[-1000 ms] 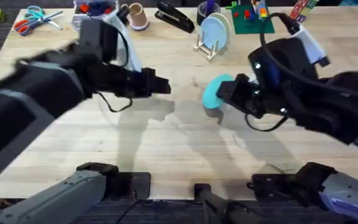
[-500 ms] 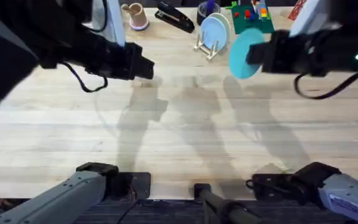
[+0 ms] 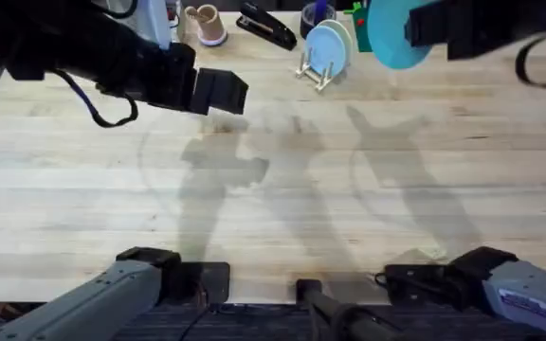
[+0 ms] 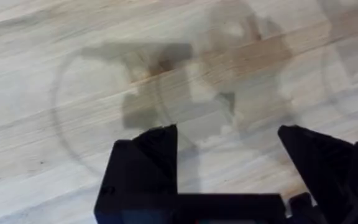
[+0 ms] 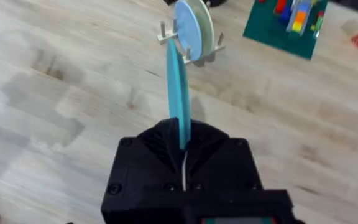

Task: Pick up the plates from the table one by one and place each into a slot on the dish rack.

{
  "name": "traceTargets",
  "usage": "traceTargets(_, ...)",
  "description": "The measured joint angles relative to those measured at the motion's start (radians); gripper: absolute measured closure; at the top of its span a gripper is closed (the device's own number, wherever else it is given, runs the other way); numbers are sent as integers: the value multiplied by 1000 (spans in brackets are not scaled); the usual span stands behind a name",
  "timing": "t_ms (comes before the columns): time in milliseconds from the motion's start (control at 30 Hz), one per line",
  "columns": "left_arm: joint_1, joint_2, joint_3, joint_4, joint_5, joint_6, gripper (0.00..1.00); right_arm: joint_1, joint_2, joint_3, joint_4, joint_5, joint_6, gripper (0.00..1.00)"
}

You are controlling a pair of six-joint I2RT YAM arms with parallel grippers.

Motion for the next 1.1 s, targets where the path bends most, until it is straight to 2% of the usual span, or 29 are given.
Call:
traceTargets(333, 0, 0, 0, -1, -14, 1, 6, 0, 172, 242, -102, 37, -167, 972)
traceTargets(700, 0, 0, 0, -1, -14, 1, 6, 0, 275, 416, -118, 75, -317, 972)
traceTargets(1100, 0, 0, 0, -1, -14, 1, 6, -13, 333, 450, -118, 79, -391, 972)
